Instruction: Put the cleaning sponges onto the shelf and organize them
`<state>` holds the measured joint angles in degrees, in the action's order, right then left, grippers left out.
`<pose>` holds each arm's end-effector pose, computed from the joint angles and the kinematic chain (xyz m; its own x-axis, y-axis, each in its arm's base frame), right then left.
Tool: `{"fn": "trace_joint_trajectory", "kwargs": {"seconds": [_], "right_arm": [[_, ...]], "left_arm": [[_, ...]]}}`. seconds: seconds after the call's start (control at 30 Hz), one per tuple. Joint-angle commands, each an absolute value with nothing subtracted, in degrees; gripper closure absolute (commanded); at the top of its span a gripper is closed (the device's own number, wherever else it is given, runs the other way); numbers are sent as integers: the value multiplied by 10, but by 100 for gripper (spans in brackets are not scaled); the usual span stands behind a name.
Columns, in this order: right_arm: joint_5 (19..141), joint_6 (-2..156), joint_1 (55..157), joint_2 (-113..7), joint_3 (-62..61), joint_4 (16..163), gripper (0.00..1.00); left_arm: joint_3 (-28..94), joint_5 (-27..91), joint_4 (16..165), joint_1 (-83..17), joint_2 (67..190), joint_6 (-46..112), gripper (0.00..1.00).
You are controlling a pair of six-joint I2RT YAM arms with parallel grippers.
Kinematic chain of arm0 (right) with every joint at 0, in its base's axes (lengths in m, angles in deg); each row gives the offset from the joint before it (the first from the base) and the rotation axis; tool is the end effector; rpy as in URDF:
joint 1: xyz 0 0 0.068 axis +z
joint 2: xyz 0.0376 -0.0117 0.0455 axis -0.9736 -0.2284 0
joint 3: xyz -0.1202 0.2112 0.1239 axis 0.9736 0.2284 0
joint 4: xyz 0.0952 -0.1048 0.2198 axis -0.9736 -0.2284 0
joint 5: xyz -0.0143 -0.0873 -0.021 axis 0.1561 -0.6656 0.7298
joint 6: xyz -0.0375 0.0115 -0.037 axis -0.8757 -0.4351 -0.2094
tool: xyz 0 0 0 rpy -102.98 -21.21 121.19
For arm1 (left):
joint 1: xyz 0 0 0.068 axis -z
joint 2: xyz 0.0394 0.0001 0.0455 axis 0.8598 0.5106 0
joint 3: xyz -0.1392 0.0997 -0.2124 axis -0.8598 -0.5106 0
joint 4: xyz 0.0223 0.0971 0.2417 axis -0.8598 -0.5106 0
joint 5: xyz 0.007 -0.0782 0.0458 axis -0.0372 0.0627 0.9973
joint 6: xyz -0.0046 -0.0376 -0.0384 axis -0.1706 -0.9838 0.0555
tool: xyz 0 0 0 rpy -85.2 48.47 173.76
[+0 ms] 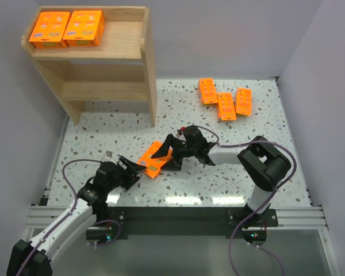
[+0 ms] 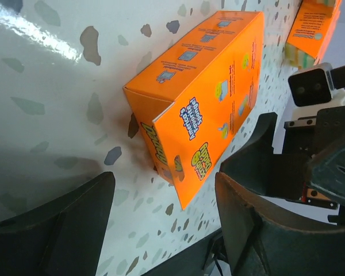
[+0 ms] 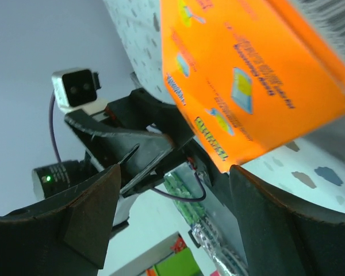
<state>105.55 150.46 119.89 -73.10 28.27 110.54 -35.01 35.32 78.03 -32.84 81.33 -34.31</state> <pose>0.2407 0.2520 0.1499 -0.9588 0.2306 0.1658 0.2527 0.4256 0.8689 0.1110 -0.0589 0.1325 -0.6004 -0.7912 -0.1163 -0.3901 0.4167 -0.8211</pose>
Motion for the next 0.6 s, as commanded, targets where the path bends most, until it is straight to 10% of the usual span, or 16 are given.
{"fn": "trace_joint_trajectory", "kwargs": {"seconds": [0.0,0.57], "right_arm": [[1113,1484,1201,-732,255,1150,20],[1131,1435,1201,-682,306,1111,22]], "left_arm": [[-351,366,900,-324,855,-344,24],[-424,332,1119,-323,972,-354,46]]}}
